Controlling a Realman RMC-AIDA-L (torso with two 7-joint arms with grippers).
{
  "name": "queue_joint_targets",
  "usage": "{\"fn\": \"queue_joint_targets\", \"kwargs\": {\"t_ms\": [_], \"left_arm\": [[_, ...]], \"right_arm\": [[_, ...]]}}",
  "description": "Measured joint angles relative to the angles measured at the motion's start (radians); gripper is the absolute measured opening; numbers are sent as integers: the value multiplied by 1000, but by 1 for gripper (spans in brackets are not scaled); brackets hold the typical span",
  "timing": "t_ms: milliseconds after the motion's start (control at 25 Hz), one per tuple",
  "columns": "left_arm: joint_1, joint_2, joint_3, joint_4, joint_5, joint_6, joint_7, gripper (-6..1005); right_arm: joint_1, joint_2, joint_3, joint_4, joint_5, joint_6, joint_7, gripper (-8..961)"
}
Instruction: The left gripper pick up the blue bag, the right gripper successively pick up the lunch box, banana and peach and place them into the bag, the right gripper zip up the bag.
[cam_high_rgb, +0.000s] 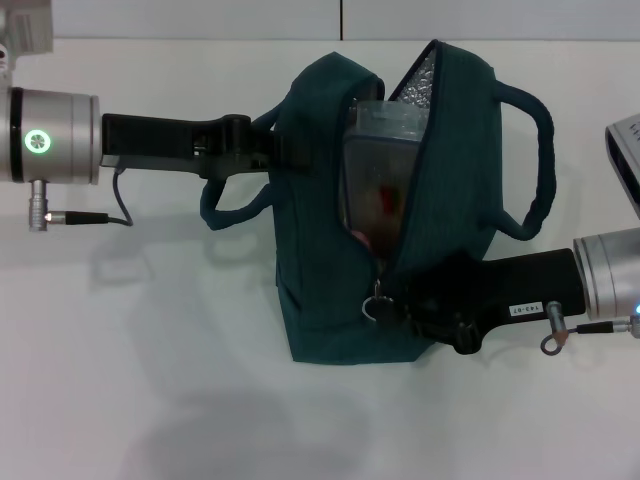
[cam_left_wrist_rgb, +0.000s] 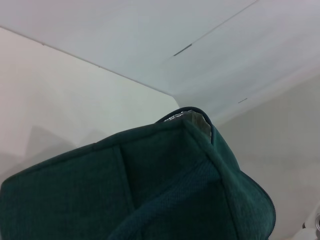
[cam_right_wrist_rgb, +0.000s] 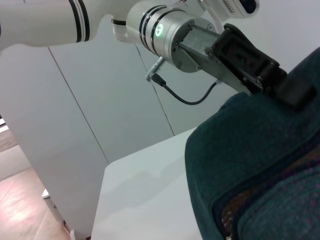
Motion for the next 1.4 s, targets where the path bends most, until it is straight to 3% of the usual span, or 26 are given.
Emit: {"fn": "queue_joint_targets", "kwargs": {"t_ms": [480,1000,1400], "left_arm": [[3,-1,0,0,0,0,0,62],[9,-2,-2,0,3,0,0,63],[10,-1,-2,-6,5,0,8,64]], "right_arm": [[-15,-2,5,-3,1,8,-1,48],[-151,-12,15,-174,82,-61,-8,6],[-161,-14,57,-194,141,-133,-46,6]]}}
